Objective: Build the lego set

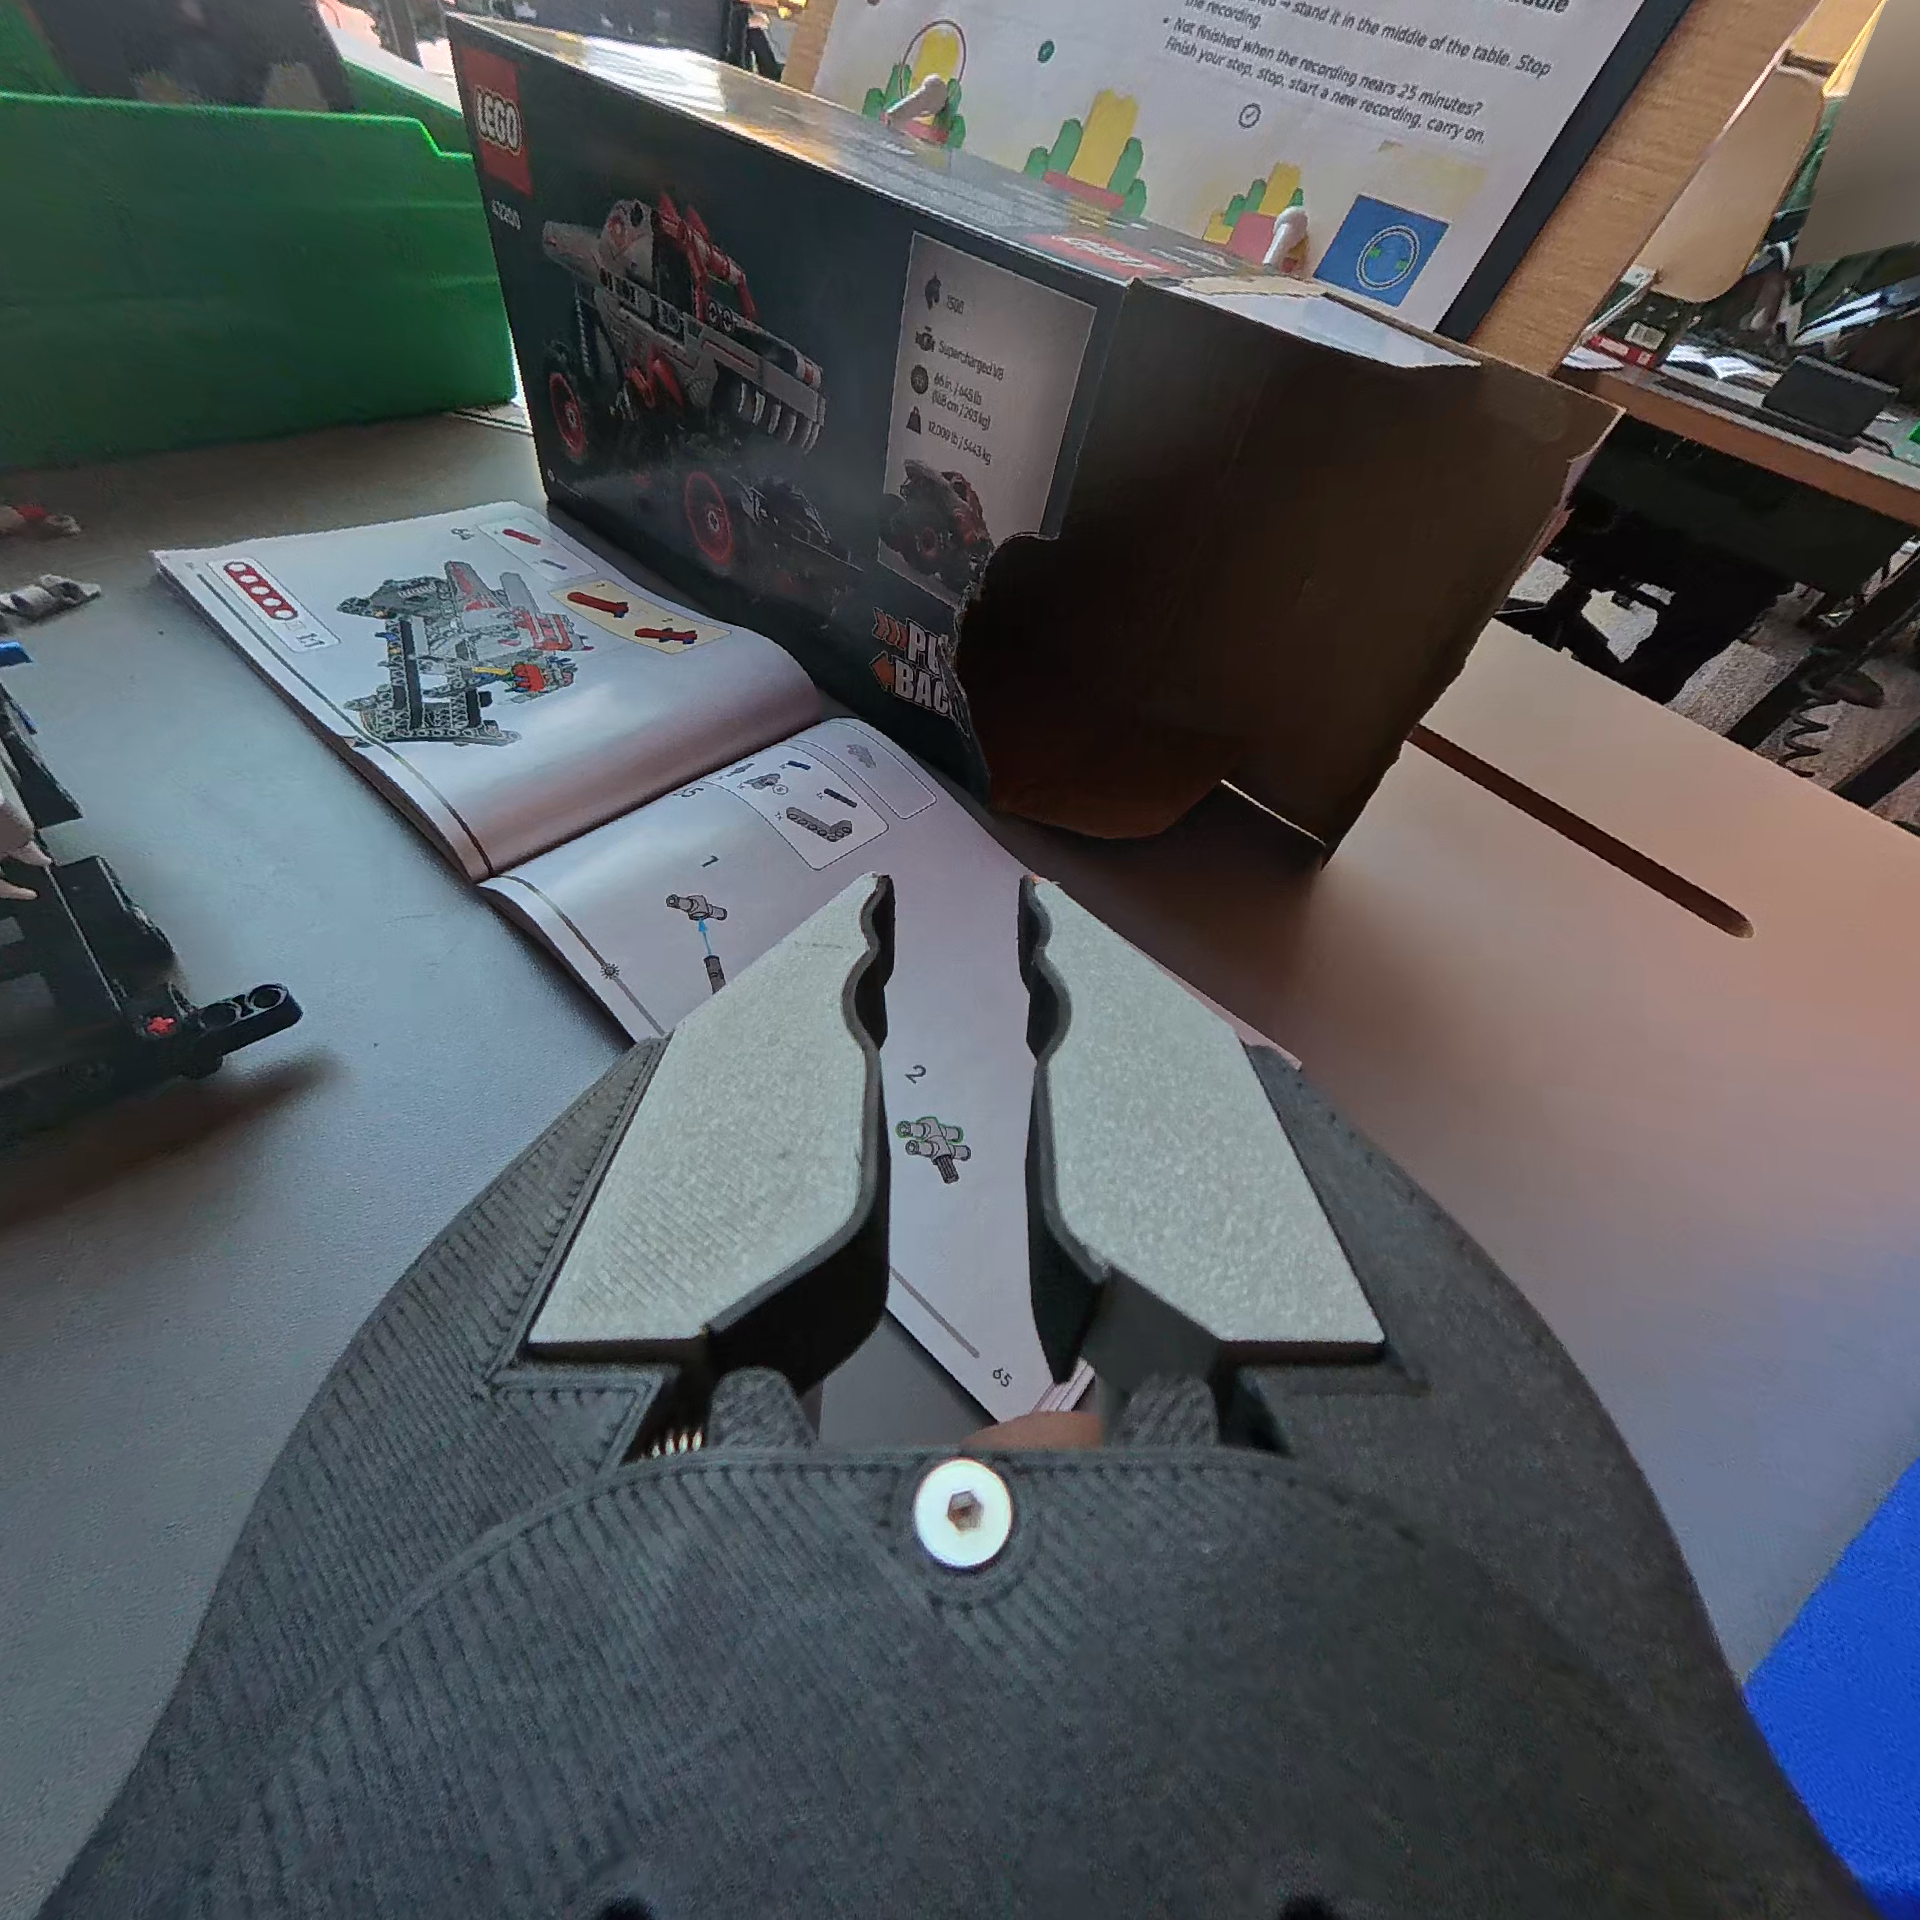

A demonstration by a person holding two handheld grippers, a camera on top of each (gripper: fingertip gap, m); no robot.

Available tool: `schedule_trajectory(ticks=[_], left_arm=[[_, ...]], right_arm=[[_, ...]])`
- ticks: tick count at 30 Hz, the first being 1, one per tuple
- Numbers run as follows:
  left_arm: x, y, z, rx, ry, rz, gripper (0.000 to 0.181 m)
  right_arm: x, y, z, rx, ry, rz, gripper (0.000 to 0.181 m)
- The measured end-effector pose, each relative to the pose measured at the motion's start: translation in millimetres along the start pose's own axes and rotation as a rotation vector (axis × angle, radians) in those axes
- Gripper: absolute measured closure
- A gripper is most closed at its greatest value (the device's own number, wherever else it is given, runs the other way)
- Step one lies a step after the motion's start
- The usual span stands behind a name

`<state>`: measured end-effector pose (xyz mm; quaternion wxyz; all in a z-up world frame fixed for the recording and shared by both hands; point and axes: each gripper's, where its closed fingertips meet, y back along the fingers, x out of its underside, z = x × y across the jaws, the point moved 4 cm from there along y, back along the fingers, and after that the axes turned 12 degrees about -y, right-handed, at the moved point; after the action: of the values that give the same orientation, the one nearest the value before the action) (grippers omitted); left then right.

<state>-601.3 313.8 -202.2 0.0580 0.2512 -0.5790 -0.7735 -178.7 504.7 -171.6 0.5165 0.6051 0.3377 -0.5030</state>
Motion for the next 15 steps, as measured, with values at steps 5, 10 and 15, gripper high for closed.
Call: schedule_trajectory(ticks=[5,10,15], left_arm=[[2.0,4.4,-0.2,-0.001,0.032,0.012,0.177],[2.9,4.6,1.7,0.009,0.113,0.051,0.181],[1.8,4.6,3.5,-0.055,0.192,0.173,0.181]], right_arm=[[0.1,-0.1,0.2,-0.004,-0.001,0.001,0.161],[0.0,0.3,0.8,-0.006,0.002,-0.002,0.161],[-0.1,0.5,1.5,-0.009,0.007,-0.003,0.161]])
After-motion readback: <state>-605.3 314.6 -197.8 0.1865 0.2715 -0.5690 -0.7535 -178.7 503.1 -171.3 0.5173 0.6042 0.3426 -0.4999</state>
